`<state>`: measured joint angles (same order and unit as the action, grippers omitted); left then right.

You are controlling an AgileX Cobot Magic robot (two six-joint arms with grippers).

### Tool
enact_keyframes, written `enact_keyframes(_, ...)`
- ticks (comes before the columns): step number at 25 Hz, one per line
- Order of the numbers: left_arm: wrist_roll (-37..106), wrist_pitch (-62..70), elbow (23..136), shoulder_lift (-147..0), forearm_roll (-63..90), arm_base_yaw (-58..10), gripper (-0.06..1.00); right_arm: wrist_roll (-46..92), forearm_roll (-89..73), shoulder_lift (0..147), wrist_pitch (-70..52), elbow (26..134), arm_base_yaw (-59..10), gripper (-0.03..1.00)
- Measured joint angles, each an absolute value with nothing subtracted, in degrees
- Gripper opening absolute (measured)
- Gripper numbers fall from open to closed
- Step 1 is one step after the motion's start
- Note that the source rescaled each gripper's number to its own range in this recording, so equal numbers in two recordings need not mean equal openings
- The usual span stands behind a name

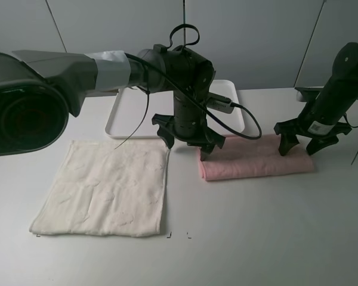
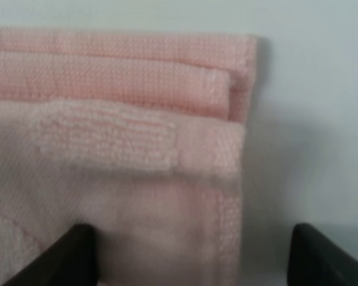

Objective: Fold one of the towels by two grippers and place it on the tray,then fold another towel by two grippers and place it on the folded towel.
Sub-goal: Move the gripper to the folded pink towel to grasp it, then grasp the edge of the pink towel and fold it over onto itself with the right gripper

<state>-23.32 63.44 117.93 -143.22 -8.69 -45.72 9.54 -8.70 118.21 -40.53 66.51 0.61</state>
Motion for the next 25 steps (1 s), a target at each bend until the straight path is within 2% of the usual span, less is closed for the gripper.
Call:
enact_keyframes(6,-23.0,63.4,117.9,-143.2,-8.7,-45.7,0.99,10.4,-10.6,118.9,-40.7,67.0,0.6,0.7)
enact_keyframes(8,-22.9,63.4,117.9,-143.2,-8.7,-45.7,0.99,11.0,-11.0,118.9,-40.7,67.1,0.6,0.64)
enact_keyframes(10,-22.8,63.4,117.9,-143.2,-8.7,-45.7,0.99,11.1,-11.5,119.0,-40.7,67.1,0.6,0.5)
enact_keyframes(12,-22.5,63.4,117.9,-143.2,-8.7,-45.7,0.99,11.1,-12.7,119.3,-40.7,67.1,0.6,0.25)
enact_keyframes(14,-22.4,63.4,117.9,-143.2,-8.7,-45.7,0.99,11.9,-14.3,119.4,-40.9,67.1,0.5,0.05)
enact_keyframes(25,-22.4,63.4,117.9,-143.2,-8.7,-45.7,0.99,16.7,-17.6,119.5,-43.9,67.2,0.6,0.04)
